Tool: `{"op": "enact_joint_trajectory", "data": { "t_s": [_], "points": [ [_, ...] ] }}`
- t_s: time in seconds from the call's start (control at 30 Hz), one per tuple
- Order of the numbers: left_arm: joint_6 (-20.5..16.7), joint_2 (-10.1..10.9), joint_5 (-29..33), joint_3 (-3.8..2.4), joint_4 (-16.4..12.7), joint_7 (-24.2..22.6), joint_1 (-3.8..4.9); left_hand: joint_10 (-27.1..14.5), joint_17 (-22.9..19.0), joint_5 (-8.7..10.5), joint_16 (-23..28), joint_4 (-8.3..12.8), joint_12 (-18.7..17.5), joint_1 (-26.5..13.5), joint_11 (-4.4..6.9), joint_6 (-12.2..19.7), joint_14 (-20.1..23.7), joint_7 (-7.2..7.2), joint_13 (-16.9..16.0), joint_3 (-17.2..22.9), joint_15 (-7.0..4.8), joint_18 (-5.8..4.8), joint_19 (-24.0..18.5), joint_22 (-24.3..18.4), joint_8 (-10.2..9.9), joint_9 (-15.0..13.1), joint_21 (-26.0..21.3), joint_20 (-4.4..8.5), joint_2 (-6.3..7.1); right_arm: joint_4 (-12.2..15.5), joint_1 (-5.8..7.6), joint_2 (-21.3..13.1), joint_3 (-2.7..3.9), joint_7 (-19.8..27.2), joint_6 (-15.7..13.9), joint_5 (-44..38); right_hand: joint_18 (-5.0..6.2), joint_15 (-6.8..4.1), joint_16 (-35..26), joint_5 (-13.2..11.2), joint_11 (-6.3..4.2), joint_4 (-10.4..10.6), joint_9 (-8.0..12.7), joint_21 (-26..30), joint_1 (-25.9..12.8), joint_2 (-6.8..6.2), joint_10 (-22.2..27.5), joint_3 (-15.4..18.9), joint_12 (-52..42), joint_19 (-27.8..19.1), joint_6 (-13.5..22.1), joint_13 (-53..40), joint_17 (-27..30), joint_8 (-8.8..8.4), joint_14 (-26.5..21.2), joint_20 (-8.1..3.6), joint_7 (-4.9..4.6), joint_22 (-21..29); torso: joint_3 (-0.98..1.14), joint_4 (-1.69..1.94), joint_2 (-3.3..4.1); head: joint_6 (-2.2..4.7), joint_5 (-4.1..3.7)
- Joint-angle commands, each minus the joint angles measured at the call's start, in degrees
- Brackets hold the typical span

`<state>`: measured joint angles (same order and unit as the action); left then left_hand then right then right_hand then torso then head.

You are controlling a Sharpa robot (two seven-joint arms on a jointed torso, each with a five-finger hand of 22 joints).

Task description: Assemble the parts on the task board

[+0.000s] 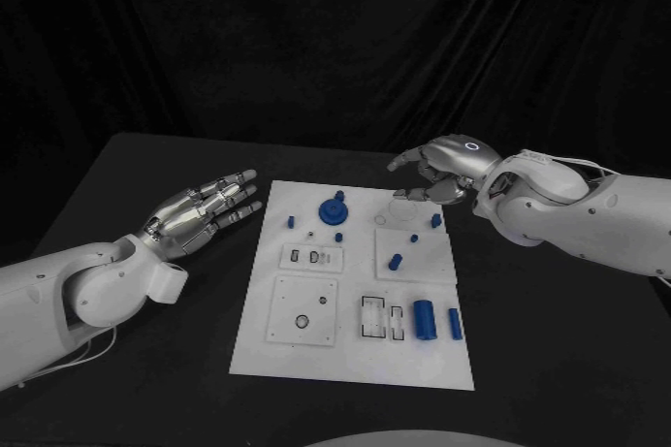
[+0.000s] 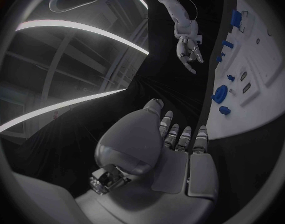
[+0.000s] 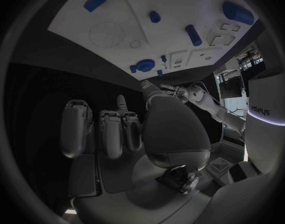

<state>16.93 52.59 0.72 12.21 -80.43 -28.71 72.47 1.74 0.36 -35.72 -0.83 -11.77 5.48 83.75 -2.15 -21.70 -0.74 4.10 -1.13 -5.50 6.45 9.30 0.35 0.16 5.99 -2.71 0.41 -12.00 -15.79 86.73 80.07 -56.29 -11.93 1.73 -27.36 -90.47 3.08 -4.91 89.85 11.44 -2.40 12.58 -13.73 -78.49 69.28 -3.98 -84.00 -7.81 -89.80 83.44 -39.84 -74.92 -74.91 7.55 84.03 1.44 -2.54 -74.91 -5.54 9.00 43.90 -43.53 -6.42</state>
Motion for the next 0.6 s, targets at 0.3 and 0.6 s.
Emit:
{"op": "enact_joint_trajectory", "data": {
  "t_s": [0.3,0.6],
  "points": [
    [0.36,0.04,-0.04,-0.04,-0.24,-0.53,-0.08,-0.09,-0.05,-0.24,0.23,0.01,-0.02,0.45,-0.3,0.21,0.15,0.05,-0.03,0.32,-0.09,0.53,-0.06,0.02,0.35,-0.02,-0.18,-0.09,-0.25,1.47,-1.84,-4.44,-0.01,-3.03,0.28,0.5,-0.76,-0.27,0.15,-1.95,0.19,1.44,0.29,-2.0,-0.29,-0.86,-6.0,0.78,-0.2,1.69,-1.17,-15.08,-15.09,0.23,5.97,-0.05,0.1,-11.73,0.04,-0.07,0.06,-0.32,-0.13],
    [0.44,0.05,-0.04,-0.04,-0.3,-0.5,-0.09,-0.07,-0.04,-0.28,0.2,0.09,0.0,0.43,-0.33,0.15,0.13,0.07,-0.04,0.43,-0.08,0.54,-0.05,0.02,0.4,-0.04,-0.17,-0.11,-0.2,0.64,-3.77,-5.49,-0.02,-4.09,1.52,0.51,-0.79,-0.31,0.15,-2.31,0.23,2.07,0.21,-2.13,0.45,-1.64,-6.0,1.04,-0.2,1.81,-2.11,-15.08,-15.09,0.61,5.97,-0.11,0.0,-11.87,0.0,0.03,0.02,-0.37,-0.32]
  ]
}}
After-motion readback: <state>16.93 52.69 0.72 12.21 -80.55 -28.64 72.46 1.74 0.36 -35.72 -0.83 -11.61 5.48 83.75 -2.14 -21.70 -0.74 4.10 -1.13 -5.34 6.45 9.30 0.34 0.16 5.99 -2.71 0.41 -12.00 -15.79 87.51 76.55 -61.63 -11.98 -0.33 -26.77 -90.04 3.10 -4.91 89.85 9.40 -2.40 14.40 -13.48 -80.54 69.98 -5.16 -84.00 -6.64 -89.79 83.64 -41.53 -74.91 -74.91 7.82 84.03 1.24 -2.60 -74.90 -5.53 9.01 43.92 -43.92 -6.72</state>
